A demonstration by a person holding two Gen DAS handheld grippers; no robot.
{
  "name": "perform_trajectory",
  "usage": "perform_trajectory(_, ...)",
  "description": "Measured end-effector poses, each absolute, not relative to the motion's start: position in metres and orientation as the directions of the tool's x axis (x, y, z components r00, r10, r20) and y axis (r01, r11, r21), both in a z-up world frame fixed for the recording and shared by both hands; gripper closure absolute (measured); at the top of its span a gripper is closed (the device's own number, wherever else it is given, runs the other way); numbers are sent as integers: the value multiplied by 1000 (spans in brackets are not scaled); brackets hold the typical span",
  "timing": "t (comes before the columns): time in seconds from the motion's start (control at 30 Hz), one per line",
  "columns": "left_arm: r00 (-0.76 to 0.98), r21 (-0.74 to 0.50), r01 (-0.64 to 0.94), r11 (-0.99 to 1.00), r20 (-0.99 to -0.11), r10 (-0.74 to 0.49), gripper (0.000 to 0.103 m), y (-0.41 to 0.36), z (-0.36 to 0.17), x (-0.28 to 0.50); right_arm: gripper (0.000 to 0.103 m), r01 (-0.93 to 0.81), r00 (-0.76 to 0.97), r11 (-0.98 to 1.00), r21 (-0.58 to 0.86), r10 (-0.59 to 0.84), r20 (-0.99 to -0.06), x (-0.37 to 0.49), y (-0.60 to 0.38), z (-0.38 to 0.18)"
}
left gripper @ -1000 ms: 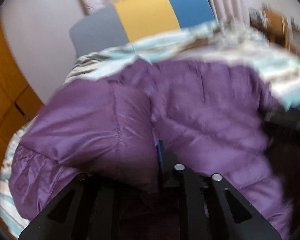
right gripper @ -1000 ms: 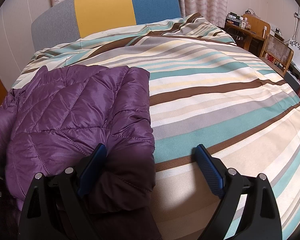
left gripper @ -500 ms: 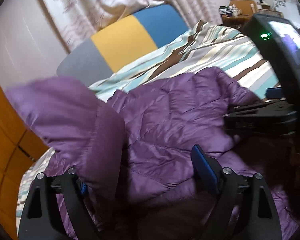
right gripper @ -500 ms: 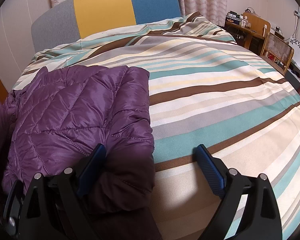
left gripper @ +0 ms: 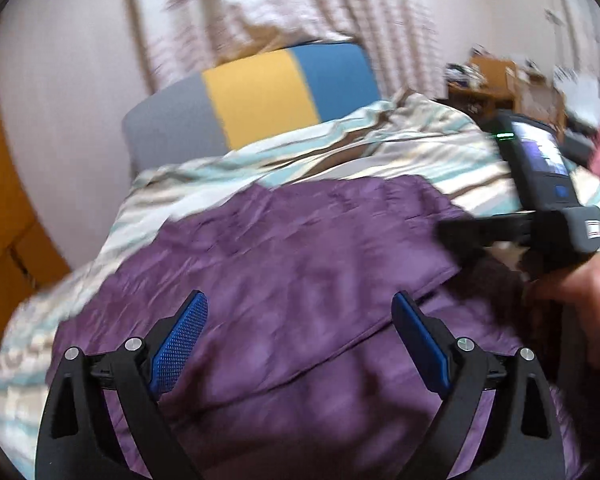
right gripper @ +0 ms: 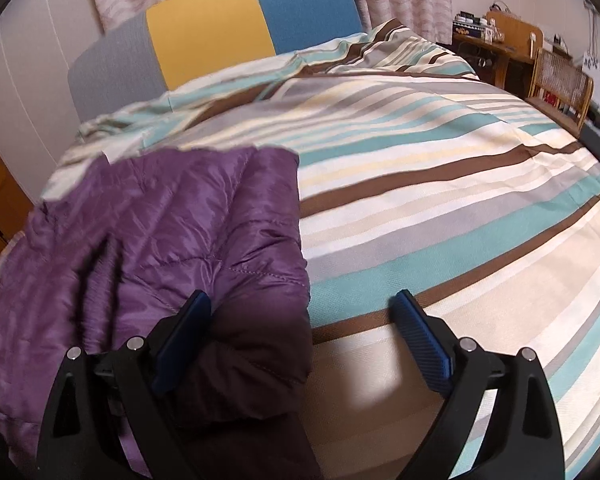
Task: Fold large clothes
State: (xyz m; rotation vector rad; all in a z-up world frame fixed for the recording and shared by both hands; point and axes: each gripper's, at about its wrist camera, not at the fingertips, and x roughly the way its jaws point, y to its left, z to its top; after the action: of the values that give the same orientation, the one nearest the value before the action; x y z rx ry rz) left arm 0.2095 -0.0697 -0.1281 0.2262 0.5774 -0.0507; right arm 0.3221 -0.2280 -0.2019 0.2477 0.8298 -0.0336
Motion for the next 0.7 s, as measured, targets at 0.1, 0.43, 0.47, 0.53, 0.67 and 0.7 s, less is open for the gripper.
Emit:
perform_trajectory(0.1, 832, 91, 14, 996, -554, 38, 10, -24, -127, 203, 10, 114, 731, 958, 264, 99, -675, 303, -234, -179)
perform_trajectory(0.43, 705, -93, -354, 930, -681, 200, 44, 108, -154, 227, 62, -303, 625, 923, 236, 380, -682, 292, -129, -163)
perform_trajectory(0.47, 699, -92, -371, 924, -683, 213, 44, 113, -156, 230, 63, -312, 617, 926, 214, 369, -695, 299, -119, -166)
perform_trajectory(0.53, 686, -85, -402, 912, -687, 239, 44, 121, -157, 235, 63, -308, 616, 933, 189, 347, -708, 314, -109, -171)
perform_trajectory(0.67, 656, -62, -429, 901, -707, 264, 44, 130, -168, 243, 63, -281, 597, 943, 181, 319, -736, 349, -97, -186)
perform_trajectory(0.7, 654, -65, -422, 904, -713, 253, 44, 130, -171, 245, 63, -278, 595, 944, 177, 314, -740, 354, -95, -192)
